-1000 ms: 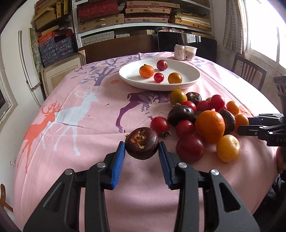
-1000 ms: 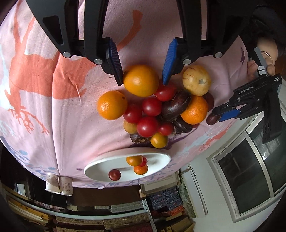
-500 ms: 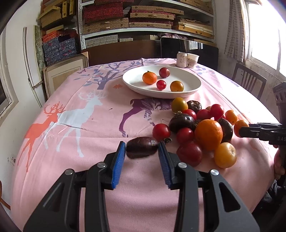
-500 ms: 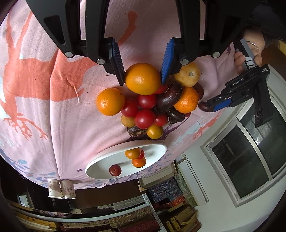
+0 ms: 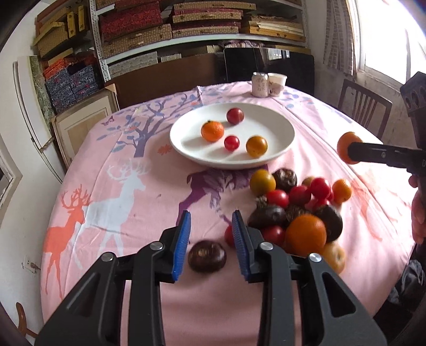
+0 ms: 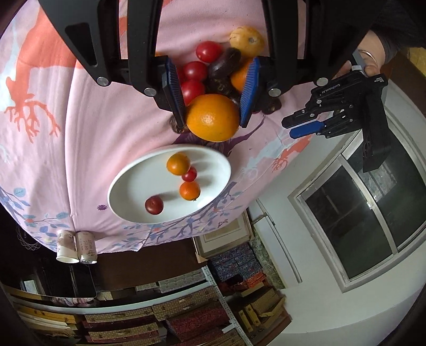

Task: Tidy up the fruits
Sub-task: 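Grasp a dark purple tomato with the left gripper while the right gripper grasps an orange, then carry the purple tomato and orange onto the plate and open both grippers, then grasp a red tomato with the left gripper while the right gripper grasps an orange, then lower the red tomato and orange onto the plate and open both grippers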

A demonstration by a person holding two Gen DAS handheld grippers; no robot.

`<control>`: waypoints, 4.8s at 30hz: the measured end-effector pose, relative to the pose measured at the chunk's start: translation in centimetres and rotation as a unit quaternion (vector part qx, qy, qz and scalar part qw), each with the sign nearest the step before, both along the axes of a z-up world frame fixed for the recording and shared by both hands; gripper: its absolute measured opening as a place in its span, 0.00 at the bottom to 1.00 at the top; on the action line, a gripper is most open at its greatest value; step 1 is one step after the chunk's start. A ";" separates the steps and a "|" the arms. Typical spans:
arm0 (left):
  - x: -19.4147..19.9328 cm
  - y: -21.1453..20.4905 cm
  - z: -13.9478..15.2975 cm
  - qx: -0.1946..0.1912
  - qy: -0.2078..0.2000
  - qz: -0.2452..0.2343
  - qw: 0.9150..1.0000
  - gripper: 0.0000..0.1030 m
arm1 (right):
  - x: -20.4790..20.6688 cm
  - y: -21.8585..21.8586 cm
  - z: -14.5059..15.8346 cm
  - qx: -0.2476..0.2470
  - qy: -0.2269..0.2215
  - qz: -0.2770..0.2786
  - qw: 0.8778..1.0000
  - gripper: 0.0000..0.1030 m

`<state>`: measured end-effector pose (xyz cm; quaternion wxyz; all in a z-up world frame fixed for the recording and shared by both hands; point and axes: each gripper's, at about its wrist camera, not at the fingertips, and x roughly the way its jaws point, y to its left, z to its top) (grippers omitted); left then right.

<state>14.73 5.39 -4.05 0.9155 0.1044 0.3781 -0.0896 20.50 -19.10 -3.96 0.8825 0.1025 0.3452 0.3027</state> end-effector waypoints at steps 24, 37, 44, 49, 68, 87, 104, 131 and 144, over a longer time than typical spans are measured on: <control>0.9 1.5 -4.8 -0.016 0.045 0.013 0.999 0.36 | -1.6 -0.3 -4.6 0.016 0.049 0.003 0.999 0.40; 1.0 1.0 -5.4 0.004 0.055 0.025 0.998 0.38 | -1.4 -0.6 -5.0 0.028 0.056 0.005 0.998 0.40; 0.4 1.2 -2.8 -0.025 0.013 0.034 0.999 0.38 | -1.1 -0.8 -4.0 0.036 0.051 0.008 0.998 0.40; 4.5 -0.7 -0.3 -0.015 0.004 0.026 1.000 0.38 | 1.9 0.1 0.1 0.023 0.012 0.001 1.000 0.40; 9.7 -3.2 -0.1 -0.015 0.000 0.008 1.000 0.66 | 7.3 -2.0 -1.5 0.020 0.021 -0.084 0.996 0.58; -4.0 -3.3 -2.8 -0.020 0.003 -0.074 0.997 0.62 | -0.4 -5.1 -3.4 0.020 -0.026 -0.098 0.995 0.67; -4.0 -3.8 -5.1 -0.020 -0.010 -0.063 0.998 0.36 | 0.9 -4.3 -4.8 -0.019 0.036 -0.106 0.994 0.67; 0.8 -1.5 0.1 -0.098 -0.026 -0.027 0.995 0.36 | 3.6 -2.9 -3.0 0.014 0.062 -0.061 0.996 0.36; 16.1 -3.5 -0.3 -0.052 0.014 0.018 0.998 0.37 | 14.4 1.9 -0.5 -0.009 0.052 -0.099 0.994 0.45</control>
